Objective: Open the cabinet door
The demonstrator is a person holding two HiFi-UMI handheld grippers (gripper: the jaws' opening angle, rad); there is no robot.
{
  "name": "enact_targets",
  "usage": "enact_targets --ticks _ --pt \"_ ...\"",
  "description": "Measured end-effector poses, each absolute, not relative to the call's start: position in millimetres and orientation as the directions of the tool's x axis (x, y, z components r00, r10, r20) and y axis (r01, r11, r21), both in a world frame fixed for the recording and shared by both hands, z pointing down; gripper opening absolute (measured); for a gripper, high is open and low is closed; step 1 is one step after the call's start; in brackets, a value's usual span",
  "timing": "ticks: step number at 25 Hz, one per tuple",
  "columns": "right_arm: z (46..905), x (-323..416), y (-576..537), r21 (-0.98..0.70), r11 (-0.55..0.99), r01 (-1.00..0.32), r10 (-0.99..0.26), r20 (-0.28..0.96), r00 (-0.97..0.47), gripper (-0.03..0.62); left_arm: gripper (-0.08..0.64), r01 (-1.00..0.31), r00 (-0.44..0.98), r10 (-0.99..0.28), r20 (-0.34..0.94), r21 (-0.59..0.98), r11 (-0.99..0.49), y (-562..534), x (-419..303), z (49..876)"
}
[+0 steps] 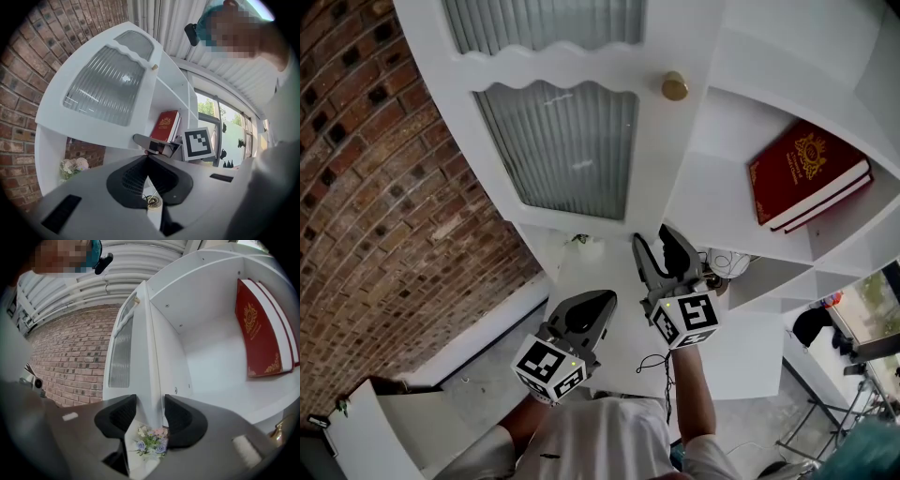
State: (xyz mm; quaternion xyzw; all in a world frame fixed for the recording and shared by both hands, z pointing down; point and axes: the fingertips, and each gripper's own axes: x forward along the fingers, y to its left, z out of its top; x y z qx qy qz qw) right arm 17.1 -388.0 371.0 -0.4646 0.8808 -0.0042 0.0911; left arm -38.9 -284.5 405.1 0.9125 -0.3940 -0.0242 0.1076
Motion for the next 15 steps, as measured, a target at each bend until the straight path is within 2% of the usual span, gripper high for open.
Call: enact_targets --ticks 15 --pt "372 15 -381 -0.109 0.532 -0.84 -0.844 -0.145 -0.516 0.196 0.009 -0.739 0.659 -0.751 0.037 0.216 -0.638 -270 -54 405"
